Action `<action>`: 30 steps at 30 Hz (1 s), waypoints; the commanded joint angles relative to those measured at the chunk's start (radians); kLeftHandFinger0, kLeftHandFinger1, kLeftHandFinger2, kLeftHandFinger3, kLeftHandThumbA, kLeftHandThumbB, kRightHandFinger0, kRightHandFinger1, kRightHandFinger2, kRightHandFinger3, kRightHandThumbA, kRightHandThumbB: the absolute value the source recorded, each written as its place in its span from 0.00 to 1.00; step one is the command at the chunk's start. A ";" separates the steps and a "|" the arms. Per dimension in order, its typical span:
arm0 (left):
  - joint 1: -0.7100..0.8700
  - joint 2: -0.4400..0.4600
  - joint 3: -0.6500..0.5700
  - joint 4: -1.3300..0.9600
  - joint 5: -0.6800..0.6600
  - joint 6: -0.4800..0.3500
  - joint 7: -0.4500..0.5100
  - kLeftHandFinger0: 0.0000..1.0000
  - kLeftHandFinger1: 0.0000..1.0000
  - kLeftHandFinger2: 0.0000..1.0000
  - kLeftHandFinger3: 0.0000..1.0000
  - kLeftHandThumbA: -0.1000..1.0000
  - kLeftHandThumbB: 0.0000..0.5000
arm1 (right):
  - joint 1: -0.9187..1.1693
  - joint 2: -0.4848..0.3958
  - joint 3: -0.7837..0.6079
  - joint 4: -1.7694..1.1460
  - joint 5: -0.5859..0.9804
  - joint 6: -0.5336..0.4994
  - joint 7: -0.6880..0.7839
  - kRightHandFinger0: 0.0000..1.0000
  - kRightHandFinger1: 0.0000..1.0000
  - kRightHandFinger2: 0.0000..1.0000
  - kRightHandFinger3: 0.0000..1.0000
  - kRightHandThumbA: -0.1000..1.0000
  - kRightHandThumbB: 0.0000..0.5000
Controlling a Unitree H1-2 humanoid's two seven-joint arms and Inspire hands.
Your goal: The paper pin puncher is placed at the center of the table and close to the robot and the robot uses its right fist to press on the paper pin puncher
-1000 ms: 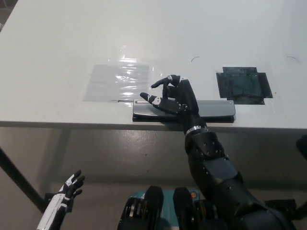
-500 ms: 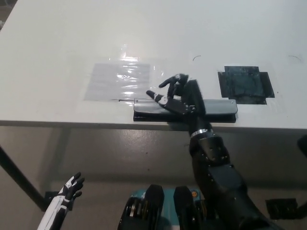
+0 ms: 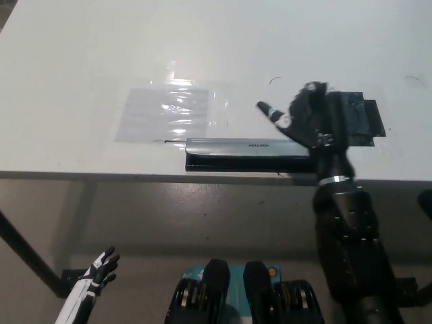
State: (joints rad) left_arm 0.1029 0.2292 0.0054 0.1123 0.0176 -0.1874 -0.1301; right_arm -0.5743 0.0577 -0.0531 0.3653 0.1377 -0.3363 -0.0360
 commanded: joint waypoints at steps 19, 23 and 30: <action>-0.022 0.025 0.002 -0.034 -0.004 -0.040 -0.015 1.00 1.00 1.00 1.00 1.00 0.38 | 0.775 -0.163 -0.003 -0.586 0.086 0.107 0.053 0.00 0.00 0.00 0.00 1.00 0.20; -0.024 0.027 0.001 -0.037 -0.007 -0.032 -0.018 1.00 1.00 1.00 1.00 1.00 0.41 | 0.788 -0.162 0.008 -0.444 -0.005 0.115 0.039 0.66 0.71 0.80 0.74 1.00 0.49; -0.024 0.025 -0.002 -0.037 -0.008 -0.033 -0.020 1.00 1.00 1.00 1.00 1.00 0.43 | 0.757 -0.208 0.094 -0.311 -0.025 0.080 0.122 1.00 1.00 1.00 1.00 1.00 0.56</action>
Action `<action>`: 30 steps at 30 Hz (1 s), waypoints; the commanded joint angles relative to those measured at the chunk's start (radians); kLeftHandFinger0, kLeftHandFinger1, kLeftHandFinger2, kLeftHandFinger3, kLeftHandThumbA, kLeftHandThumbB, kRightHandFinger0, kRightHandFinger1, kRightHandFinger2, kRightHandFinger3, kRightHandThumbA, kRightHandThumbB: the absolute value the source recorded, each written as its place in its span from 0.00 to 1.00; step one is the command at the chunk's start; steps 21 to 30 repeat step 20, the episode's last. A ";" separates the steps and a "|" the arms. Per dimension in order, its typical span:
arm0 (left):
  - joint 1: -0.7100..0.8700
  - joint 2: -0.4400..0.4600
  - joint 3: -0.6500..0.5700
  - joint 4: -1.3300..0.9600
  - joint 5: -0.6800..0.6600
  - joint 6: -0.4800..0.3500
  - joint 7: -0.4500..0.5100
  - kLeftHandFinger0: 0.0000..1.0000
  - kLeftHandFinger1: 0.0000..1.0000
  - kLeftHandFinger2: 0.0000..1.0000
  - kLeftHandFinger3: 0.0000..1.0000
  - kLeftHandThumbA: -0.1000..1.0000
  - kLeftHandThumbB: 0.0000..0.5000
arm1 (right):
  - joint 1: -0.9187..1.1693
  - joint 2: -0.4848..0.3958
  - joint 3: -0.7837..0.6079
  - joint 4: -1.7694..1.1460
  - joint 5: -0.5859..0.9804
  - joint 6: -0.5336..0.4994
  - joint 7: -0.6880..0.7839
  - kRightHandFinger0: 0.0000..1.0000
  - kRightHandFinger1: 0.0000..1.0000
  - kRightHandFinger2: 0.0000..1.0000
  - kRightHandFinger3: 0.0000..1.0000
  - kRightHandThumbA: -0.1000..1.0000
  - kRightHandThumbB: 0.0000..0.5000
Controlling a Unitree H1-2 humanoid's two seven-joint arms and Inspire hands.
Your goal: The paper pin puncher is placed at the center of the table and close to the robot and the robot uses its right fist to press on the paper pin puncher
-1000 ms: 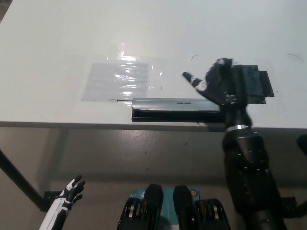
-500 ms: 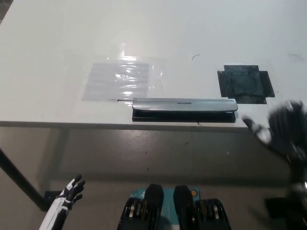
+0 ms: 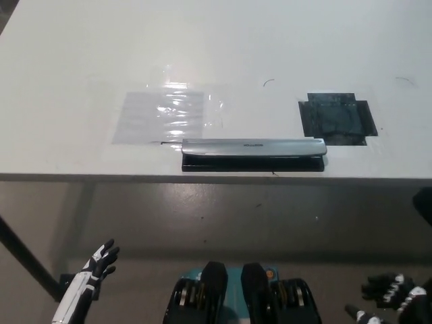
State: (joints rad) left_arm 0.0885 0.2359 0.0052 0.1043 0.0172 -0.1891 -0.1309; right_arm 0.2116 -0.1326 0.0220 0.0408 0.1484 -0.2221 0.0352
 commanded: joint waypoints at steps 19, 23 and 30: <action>-0.031 0.024 0.002 -0.018 -0.006 -0.038 -0.017 1.00 1.00 1.00 1.00 1.00 0.39 | -0.069 0.002 0.013 0.113 -0.097 -0.126 0.036 1.00 1.00 1.00 1.00 1.00 0.64; -0.034 0.023 0.001 -0.016 -0.006 -0.037 -0.017 1.00 1.00 1.00 1.00 1.00 0.39 | -0.072 0.001 0.012 0.114 -0.096 -0.126 0.037 1.00 1.00 1.00 1.00 1.00 0.64; -0.034 0.023 0.001 -0.016 -0.006 -0.037 -0.017 1.00 1.00 1.00 1.00 1.00 0.39 | -0.072 0.001 0.012 0.114 -0.096 -0.126 0.037 1.00 1.00 1.00 1.00 1.00 0.64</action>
